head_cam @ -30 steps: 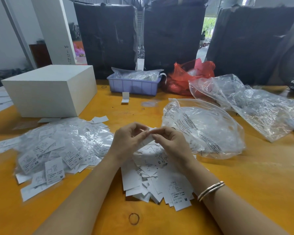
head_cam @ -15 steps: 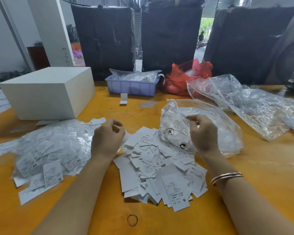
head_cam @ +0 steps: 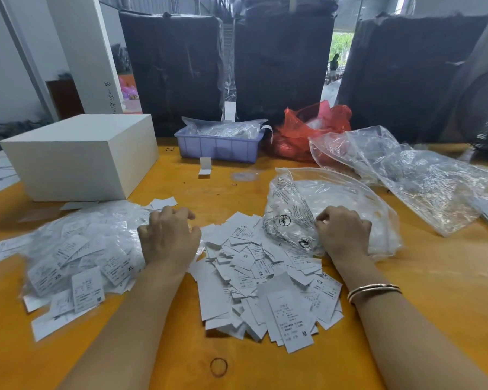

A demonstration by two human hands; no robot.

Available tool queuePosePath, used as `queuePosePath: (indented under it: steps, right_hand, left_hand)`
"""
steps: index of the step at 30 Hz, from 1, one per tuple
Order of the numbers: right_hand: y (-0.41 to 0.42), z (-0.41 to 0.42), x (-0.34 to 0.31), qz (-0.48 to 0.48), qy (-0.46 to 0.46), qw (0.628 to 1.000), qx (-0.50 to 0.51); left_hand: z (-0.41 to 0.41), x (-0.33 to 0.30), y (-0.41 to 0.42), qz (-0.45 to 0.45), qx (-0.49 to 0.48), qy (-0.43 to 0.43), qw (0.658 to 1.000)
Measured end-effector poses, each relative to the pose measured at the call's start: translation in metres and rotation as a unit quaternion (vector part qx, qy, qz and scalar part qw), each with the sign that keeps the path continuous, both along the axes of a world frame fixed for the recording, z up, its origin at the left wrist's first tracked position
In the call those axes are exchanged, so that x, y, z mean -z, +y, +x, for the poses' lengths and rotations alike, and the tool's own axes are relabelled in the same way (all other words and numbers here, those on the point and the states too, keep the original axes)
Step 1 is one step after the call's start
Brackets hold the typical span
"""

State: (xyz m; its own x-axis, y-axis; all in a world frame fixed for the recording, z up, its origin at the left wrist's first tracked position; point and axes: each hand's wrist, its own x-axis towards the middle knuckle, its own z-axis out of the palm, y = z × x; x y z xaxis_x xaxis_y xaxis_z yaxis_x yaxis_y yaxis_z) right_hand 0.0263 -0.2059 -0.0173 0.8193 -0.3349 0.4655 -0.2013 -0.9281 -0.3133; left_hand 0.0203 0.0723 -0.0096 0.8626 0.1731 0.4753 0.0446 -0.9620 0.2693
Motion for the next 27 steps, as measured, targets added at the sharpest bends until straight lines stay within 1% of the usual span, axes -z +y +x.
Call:
queuePosePath:
  steps: [2,4,7,8,10,12,13,14,15,17,18,19,22,24,27]
  right_hand:
    - [0.000,-0.001,-0.001,0.027,-0.037,0.999,-0.002]
    - [-0.001,-0.002,-0.001,0.041,-0.052,0.998,0.001]
    - [-0.004,-0.001,0.002,0.025,-0.056,0.998,0.013]
    - [-0.005,-0.002,0.002,0.025,-0.073,0.997,0.017]
    - [-0.003,-0.004,0.000,0.043,-0.152,0.987,0.014]
    - [0.003,-0.008,-0.006,0.072,-0.248,0.965,-0.035]
    - [0.008,-0.010,-0.010,0.099,-0.283,0.949,-0.092]
    - [0.014,-0.012,-0.012,0.150,-0.296,0.928,-0.172]
    - [0.022,-0.015,-0.015,0.219,-0.278,0.901,-0.251]
    - [0.040,-0.023,-0.019,0.349,-0.187,0.843,-0.365]
    - [0.048,-0.026,-0.019,0.386,-0.139,0.821,-0.398]
    - [0.054,-0.028,-0.018,0.406,-0.099,0.807,-0.418]
    - [0.067,-0.030,-0.013,0.440,-0.023,0.779,-0.446]
    - [0.071,-0.031,-0.013,0.454,-0.008,0.770,-0.448]
    - [0.075,-0.031,-0.011,0.469,0.000,0.769,-0.435]
  left_hand:
    - [-0.002,0.000,-0.008,-0.016,0.056,-0.040,0.997]
    - [-0.004,0.000,-0.016,-0.044,0.116,-0.061,0.990]
    - [-0.008,0.002,-0.027,-0.089,0.188,-0.069,0.976]
    - [-0.009,0.002,-0.029,-0.105,0.207,-0.069,0.970]
    - [-0.010,0.002,-0.033,-0.140,0.243,-0.062,0.958]
    - [-0.010,0.001,-0.035,-0.183,0.277,-0.055,0.942]
    - [-0.010,0.000,-0.036,-0.211,0.294,-0.053,0.931]
    - [-0.010,-0.001,-0.036,-0.242,0.310,-0.047,0.918]
    - [-0.010,-0.003,-0.036,-0.273,0.326,-0.034,0.905]
    - [-0.011,-0.006,-0.036,-0.326,0.363,0.007,0.873]
    - [-0.012,-0.008,-0.037,-0.350,0.380,0.030,0.856]
    - [-0.013,-0.009,-0.037,-0.369,0.394,0.049,0.840]
    - [-0.015,-0.011,-0.037,-0.398,0.414,0.095,0.813]
    - [-0.016,-0.011,-0.037,-0.411,0.415,0.111,0.804]
    - [-0.017,-0.011,-0.038,-0.431,0.409,0.108,0.797]
